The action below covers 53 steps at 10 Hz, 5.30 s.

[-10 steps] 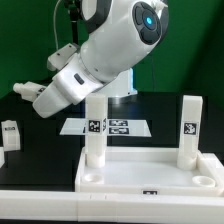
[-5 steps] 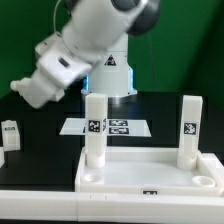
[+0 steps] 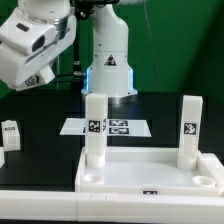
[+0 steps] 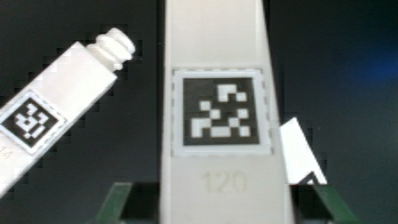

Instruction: Assemble desk

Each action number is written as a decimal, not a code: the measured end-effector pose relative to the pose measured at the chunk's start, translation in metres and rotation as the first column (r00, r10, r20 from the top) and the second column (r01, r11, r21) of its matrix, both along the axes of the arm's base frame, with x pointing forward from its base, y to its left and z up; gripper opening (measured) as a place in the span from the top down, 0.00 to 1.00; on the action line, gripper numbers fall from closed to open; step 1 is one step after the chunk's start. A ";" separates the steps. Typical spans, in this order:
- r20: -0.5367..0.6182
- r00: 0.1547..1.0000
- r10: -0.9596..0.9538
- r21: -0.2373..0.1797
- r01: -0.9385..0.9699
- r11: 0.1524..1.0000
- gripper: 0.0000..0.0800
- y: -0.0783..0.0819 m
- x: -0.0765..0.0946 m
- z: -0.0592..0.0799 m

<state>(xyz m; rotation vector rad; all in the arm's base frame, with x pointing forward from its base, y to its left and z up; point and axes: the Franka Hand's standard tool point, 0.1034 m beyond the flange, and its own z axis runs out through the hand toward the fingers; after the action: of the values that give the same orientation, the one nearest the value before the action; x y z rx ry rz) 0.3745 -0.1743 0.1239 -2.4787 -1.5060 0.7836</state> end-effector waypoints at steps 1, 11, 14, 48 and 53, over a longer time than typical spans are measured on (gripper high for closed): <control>0.025 0.999 -0.021 0.058 0.019 0.998 0.64 -0.001 0.001 0.000; 0.125 0.861 -0.493 0.356 0.425 0.832 0.64 -0.014 0.007 0.015; 0.146 0.823 -0.549 0.443 0.442 0.780 0.64 -0.015 0.013 0.020; 0.298 0.343 -0.891 0.595 0.663 0.454 0.64 0.184 0.198 0.076; 0.400 0.289 -0.870 0.601 0.634 0.487 0.64 0.179 0.213 0.083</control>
Offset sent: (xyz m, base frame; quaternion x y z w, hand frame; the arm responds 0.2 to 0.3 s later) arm 0.0047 0.0114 0.0167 0.0436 0.1501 0.1392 0.9779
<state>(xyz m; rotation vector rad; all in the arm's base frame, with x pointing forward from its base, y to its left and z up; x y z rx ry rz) 0.5879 0.0049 0.2067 -2.7982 -0.1923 -0.5904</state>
